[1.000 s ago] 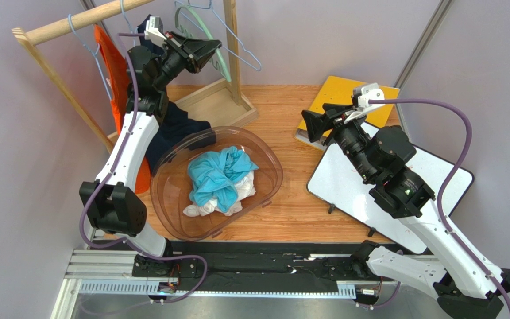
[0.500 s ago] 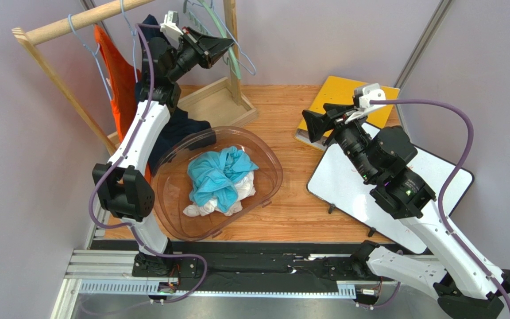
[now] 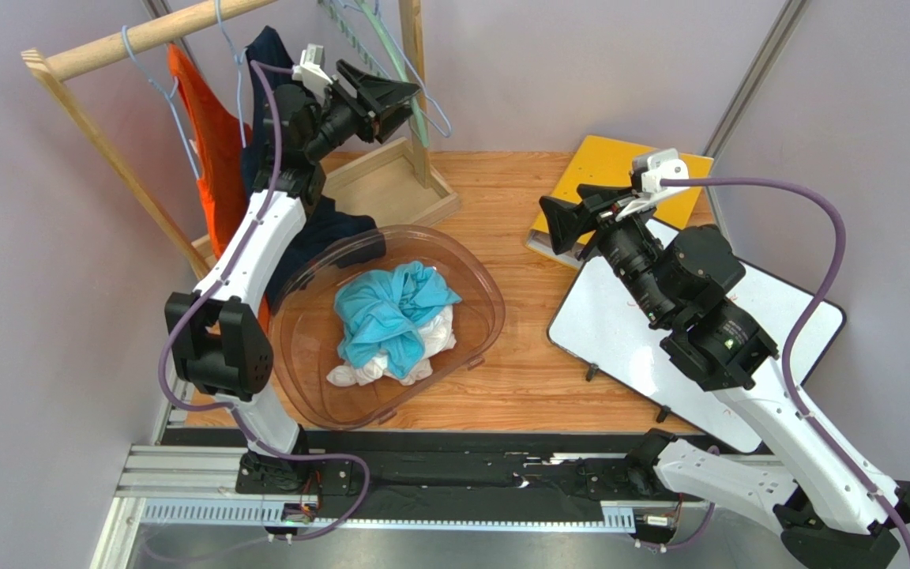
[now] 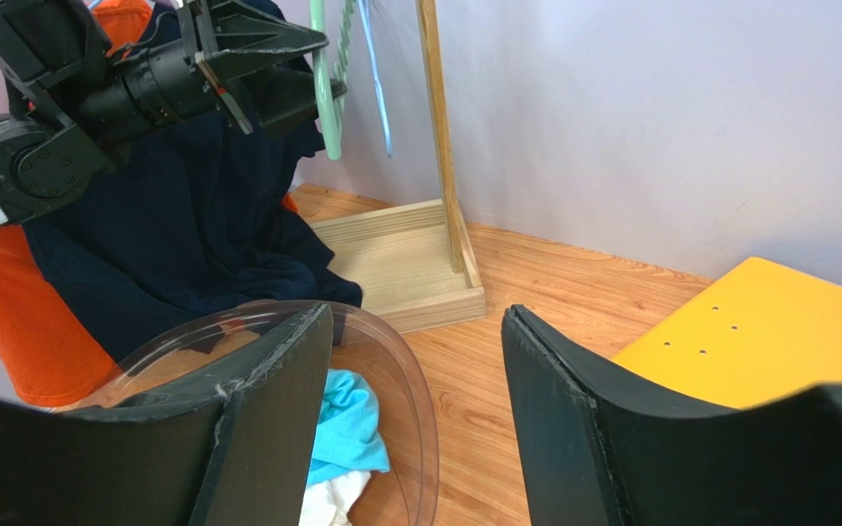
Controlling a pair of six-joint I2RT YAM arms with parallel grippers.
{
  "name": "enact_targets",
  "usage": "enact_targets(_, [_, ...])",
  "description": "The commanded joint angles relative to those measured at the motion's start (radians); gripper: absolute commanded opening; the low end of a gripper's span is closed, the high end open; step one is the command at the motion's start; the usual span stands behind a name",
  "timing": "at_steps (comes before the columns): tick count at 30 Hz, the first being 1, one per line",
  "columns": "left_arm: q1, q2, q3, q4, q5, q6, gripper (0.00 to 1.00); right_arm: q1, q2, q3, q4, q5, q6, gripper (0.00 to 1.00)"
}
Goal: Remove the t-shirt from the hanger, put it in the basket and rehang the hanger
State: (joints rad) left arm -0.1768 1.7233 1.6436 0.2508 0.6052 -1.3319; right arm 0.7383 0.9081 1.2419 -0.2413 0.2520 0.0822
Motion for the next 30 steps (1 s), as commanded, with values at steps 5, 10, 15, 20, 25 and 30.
enact_targets(5, [0.008,-0.26,-0.162,-0.024,0.015,0.092,0.82,0.003,-0.006,-0.007,0.053,-0.013,0.01,0.63])
enact_targets(10, [0.007,-0.433,-0.2,-0.258,-0.008,0.284,0.84,0.003,-0.002,-0.004,0.051,-0.017,0.013,0.63])
enact_targets(15, [0.007,-0.638,-0.202,-0.507,-0.158,0.538,0.79,0.004,0.0,-0.004,0.05,-0.025,0.019,0.63])
enact_targets(20, [0.033,-0.677,0.019,-0.862,-0.347,0.828,0.78,0.004,0.008,0.001,0.046,-0.04,0.027,0.63])
enact_targets(25, [0.101,-0.584,0.228,-1.077,-0.498,0.939,0.78,0.004,0.011,0.005,0.04,-0.043,0.024,0.63])
enact_targets(30, [0.198,-0.518,0.24,-1.039,-0.492,0.933,0.65,0.004,0.009,0.004,0.04,-0.04,0.019,0.63])
